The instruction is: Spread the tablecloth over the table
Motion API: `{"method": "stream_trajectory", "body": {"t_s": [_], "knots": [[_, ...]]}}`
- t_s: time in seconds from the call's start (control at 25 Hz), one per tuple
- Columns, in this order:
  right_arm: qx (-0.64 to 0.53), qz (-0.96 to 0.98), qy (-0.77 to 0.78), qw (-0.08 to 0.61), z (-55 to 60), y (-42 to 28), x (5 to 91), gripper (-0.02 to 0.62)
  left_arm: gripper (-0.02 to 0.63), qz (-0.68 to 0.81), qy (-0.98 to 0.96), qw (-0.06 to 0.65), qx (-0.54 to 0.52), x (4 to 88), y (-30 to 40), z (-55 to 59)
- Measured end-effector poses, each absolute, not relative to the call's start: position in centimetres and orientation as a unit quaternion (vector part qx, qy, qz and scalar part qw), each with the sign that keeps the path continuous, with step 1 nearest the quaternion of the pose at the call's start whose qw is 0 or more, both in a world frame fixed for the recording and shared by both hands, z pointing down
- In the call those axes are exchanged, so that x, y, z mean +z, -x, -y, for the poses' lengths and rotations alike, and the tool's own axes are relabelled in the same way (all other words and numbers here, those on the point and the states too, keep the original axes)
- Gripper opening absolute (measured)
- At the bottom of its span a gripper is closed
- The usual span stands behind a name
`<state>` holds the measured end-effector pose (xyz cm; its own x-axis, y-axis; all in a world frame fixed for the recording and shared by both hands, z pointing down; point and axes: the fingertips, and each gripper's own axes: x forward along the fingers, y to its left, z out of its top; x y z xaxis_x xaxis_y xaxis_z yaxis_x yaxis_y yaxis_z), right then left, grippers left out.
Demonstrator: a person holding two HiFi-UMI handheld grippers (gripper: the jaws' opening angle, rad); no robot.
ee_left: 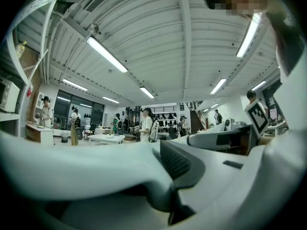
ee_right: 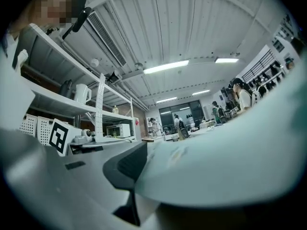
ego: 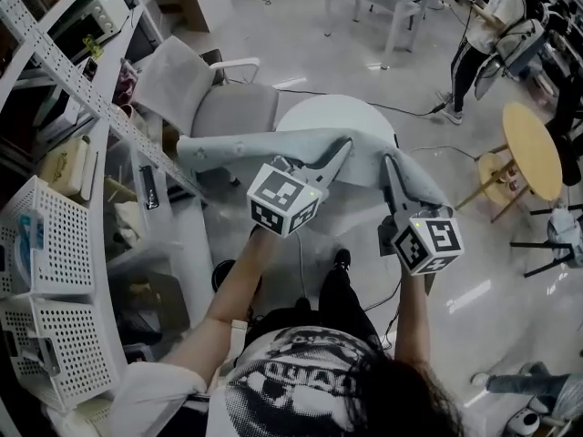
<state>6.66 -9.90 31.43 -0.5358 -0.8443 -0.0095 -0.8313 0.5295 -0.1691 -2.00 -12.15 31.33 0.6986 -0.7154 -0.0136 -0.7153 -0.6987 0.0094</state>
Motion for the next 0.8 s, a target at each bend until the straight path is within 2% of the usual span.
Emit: {"method": "stream_trajectory", "body": {"t_s": [0.8], "knots": [[-0.085,-0.901,0.421,0.055,32.1,-13.5,31.3,0.087,0.081,0.437,-0.899,0.018,0.009,30.7,-4.5,33.4]]}}
